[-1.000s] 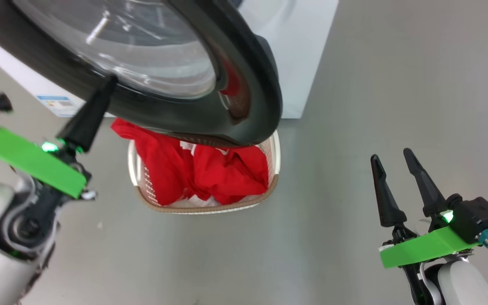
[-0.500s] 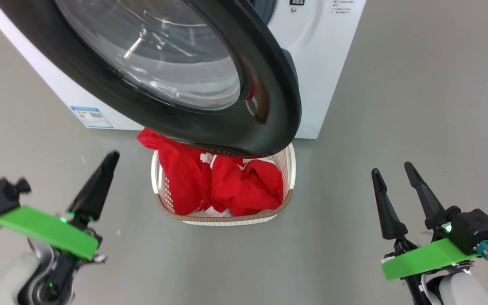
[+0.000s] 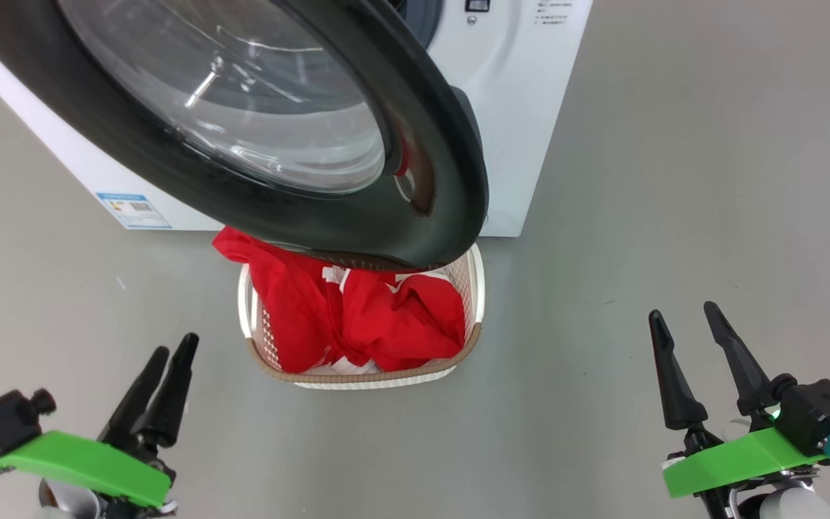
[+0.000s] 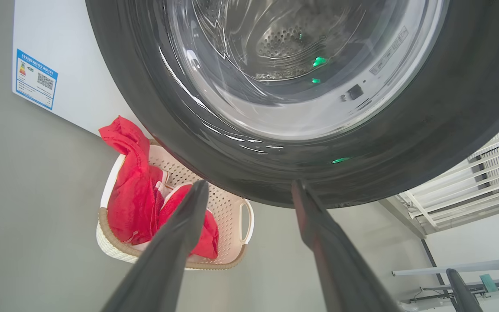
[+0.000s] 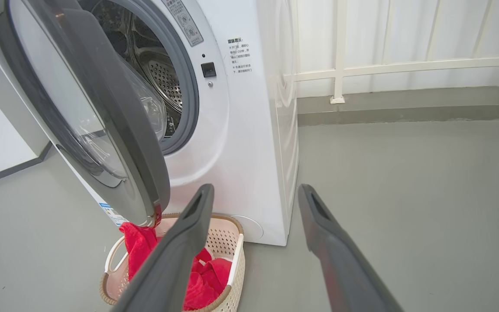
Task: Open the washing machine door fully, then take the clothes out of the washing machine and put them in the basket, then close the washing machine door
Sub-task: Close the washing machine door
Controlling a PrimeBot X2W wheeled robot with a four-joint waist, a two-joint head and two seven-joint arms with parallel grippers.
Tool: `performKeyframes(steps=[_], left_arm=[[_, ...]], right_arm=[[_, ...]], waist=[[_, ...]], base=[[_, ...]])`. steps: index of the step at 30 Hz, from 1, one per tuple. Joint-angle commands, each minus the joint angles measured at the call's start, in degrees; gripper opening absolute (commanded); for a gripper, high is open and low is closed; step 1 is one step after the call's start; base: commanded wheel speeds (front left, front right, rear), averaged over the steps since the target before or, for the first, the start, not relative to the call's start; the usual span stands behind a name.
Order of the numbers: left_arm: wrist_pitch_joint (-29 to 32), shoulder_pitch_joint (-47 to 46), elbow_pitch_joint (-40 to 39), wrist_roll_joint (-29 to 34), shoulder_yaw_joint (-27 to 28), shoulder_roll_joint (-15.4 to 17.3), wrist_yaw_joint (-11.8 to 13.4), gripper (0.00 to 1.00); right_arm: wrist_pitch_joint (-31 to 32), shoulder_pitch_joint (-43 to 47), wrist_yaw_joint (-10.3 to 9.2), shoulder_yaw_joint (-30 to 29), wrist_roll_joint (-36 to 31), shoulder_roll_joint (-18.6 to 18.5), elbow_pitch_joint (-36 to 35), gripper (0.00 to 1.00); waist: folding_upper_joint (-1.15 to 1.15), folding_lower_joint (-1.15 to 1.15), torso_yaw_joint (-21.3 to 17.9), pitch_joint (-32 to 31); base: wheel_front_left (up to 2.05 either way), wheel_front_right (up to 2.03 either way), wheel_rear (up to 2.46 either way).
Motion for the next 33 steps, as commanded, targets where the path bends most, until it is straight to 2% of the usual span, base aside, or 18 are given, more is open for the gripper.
performKeyframes(steps=[1, 6, 11, 20, 21, 22, 27, 33], left_arm=[[-0.7, -0.2, -0.5, 1.3, 3.0, 1.8, -0.4, 1.00], [-0.7, 2.3, 0.8, 7.7, 8.2, -0.5, -0.4, 1.00], [-0.7, 5.0, 1.1, 18.1, 15.7, -3.6, -0.4, 1.00], [-0.7, 9.1, -2.5, 42.8, 27.5, -10.8, -0.4, 1.00], [-0.7, 9.4, -3.1, 44.9, 28.7, -11.8, -0.4, 1.00], [-0.7, 10.4, -4.5, 50.5, 31.2, -14.4, -0.4, 1.00], [-0.7, 11.9, -6.3, 56.6, 33.7, -17.6, -0.4, 1.00], [-0.7, 13.0, -6.4, 58.7, 34.3, -19.2, -0.4, 1.00]], right_arm=[[-0.4, 0.0, 0.37, 1.0, -0.4, -0.1, -1.5, 1.00], [-0.4, 0.5, 0.37, 0.6, -0.4, -0.1, -1.5, 1.00], [-0.4, 0.8, 0.37, 0.5, -0.1, -0.1, -1.6, 1.00], [-0.4, 0.8, 0.37, 0.3, 0.6, -0.1, -2.0, 1.00], [-0.4, 0.8, 0.37, 0.3, 0.7, -0.1, -2.0, 1.00], [-0.4, 0.8, 0.37, 0.3, 0.8, -0.1, -2.1, 1.00], [-0.4, 1.3, 0.37, 0.3, 0.8, -0.1, -1.8, 1.00], [-0.4, 1.9, 0.37, 0.3, 1.0, -0.1, -1.5, 1.00]], waist=[[0.00, 0.00, -0.2, 0.0], [0.00, 0.00, -0.9, -0.3], [0.00, 0.00, -1.5, -0.9], [0.00, 0.00, -1.7, -1.1], [0.00, 0.00, -1.6, -1.1], [0.00, 0.00, -1.6, -1.3], [0.00, 0.00, -1.5, -1.6], [0.00, 0.00, -1.3, -1.9]], base=[[0.00, 0.00, 0.00], [0.00, 0.00, 0.00], [0.00, 0.00, 0.00], [0.00, 0.00, 0.00], [0.00, 0.00, 0.00], [0.00, 0.00, 0.00], [0.00, 0.00, 0.00], [0.00, 0.00, 0.00]])
